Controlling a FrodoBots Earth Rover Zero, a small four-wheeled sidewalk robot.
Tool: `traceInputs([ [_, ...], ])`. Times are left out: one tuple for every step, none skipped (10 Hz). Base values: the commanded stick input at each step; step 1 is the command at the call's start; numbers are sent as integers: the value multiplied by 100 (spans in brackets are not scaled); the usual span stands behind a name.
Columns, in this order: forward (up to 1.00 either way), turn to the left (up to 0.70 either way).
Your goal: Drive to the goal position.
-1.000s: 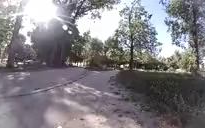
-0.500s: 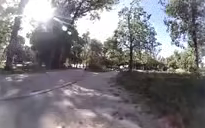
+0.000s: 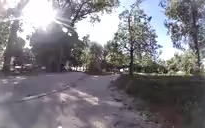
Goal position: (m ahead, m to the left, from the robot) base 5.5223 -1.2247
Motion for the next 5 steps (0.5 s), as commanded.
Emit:
traceInputs([
  [70,0],
  [70,0],
  [70,0],
  [70,0],
  [70,0],
])
